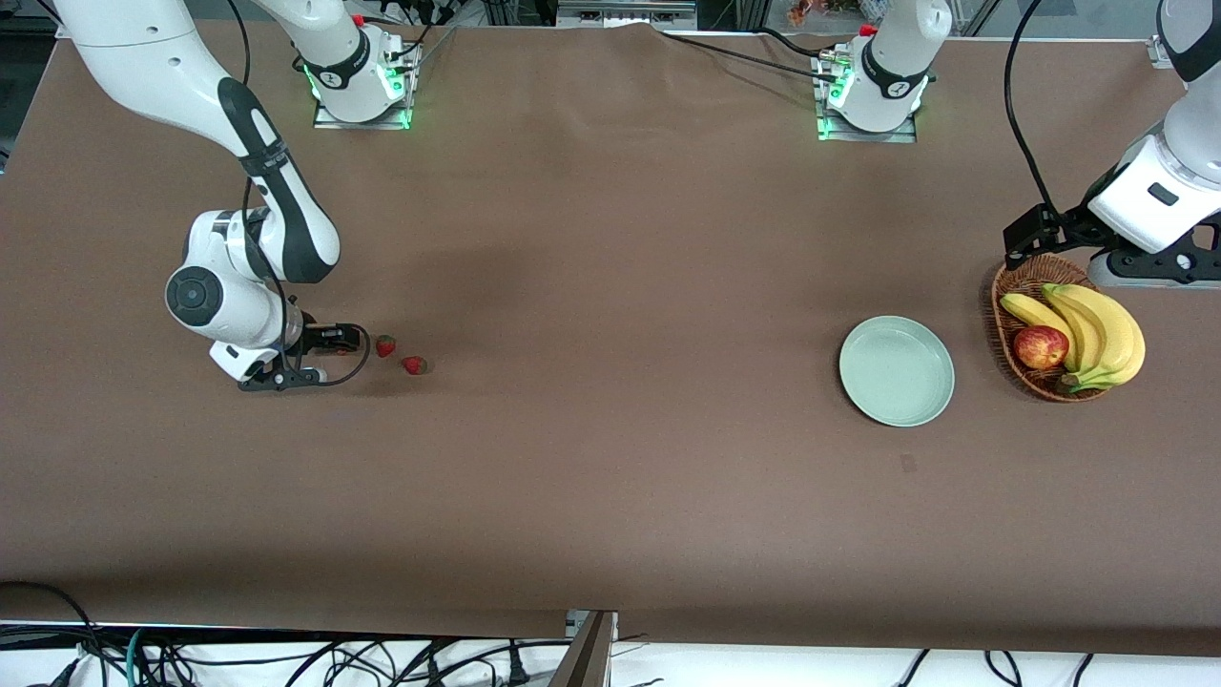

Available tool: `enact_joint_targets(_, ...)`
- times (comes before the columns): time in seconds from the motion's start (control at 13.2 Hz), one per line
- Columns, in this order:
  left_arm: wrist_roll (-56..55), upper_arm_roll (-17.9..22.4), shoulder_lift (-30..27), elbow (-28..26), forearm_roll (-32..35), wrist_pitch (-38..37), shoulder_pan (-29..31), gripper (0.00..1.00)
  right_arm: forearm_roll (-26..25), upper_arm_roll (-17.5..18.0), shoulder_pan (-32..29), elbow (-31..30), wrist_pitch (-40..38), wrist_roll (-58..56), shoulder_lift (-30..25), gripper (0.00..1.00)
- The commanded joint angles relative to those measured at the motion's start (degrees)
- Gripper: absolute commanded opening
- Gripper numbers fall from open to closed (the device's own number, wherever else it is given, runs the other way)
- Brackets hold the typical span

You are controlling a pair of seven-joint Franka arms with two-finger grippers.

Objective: Collect all strawberries into plate
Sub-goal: 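Reach the right gripper down and grasp a red strawberry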

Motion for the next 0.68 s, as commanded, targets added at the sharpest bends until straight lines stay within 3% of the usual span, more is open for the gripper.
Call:
enact_joint_targets(0.0, -0.08, -0.21, 0.80, 1.71, -0.45, -1.17, 0.17, 1.00, 1.23, 0.53, -0.43, -0.91, 0.61, -1.23, -0.44, 0.81)
enact_joint_targets(0.61, -0.17, -0.21, 0.71, 1.71, -0.45, -1.26, 0.17, 1.00, 2.38, 0.62, -0.43, -1.18, -0.18, -1.15, -1.41, 0.25)
